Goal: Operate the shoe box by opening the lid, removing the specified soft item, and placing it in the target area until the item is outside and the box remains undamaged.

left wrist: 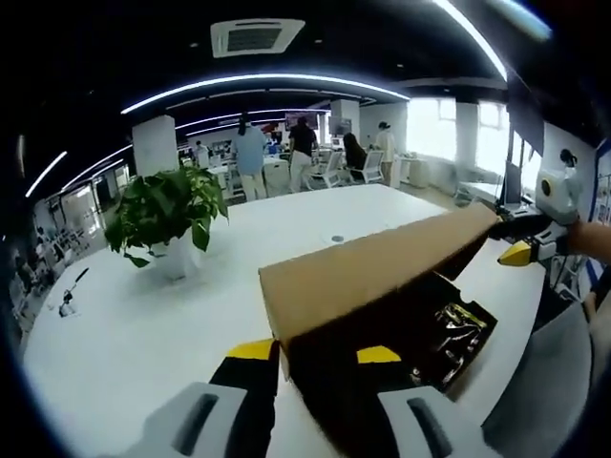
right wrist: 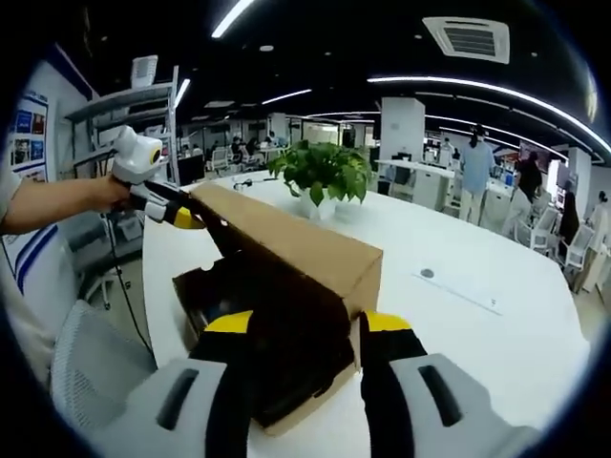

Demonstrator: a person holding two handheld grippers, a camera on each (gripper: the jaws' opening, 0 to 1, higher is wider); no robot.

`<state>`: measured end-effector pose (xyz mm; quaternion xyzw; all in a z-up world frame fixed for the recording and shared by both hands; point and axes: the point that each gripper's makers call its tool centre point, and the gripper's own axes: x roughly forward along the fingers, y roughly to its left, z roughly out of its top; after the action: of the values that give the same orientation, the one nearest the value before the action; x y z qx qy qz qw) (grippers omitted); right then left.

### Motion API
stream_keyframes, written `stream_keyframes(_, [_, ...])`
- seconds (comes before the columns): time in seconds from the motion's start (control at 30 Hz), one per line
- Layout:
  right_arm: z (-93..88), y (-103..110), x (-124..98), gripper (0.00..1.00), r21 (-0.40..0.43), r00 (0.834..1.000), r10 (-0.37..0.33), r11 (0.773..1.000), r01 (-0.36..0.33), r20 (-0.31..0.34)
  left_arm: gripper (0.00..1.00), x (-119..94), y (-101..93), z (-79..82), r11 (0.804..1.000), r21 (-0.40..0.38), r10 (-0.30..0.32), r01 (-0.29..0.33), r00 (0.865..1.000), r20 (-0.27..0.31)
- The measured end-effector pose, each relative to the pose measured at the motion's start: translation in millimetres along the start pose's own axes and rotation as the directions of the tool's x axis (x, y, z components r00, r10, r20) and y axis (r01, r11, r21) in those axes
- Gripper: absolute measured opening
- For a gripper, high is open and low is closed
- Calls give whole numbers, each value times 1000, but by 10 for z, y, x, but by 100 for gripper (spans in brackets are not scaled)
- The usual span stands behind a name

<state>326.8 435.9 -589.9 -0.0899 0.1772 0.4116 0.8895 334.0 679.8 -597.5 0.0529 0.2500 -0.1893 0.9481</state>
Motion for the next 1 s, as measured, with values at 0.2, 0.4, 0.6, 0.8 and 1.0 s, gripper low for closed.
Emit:
stream_keyframes(0.2, [60, -114, 50, 32, -16, 1000, -17, 1000, 17, 1, 25, 84, 92, 80, 1000, -2, 7, -7, 1000, 8])
stream_keyframes(0.4, [62, -171, 22, 22, -31, 1000, -25, 999, 24, -14, 25, 183, 158, 148, 1000, 5, 11, -11, 1000, 4])
stream_keyframes(0.6, [72, -163, 38, 28, -42, 1000, -30, 999, 30, -1, 14, 227, 260, 173, 999, 2, 53, -53, 999, 1])
stream_keyframes(0.8, [96, -195, 67, 30, -39, 999, -37, 999, 37, 13, 5, 258, 349, 207, 996, -29, 84, -84, 996, 6])
stream_keyframes(1.0, [112, -311, 92, 25, -23, 997, -69, 997, 70, 21, 2, 301, 408, 248, 993, -63, 105, -104, 994, 8])
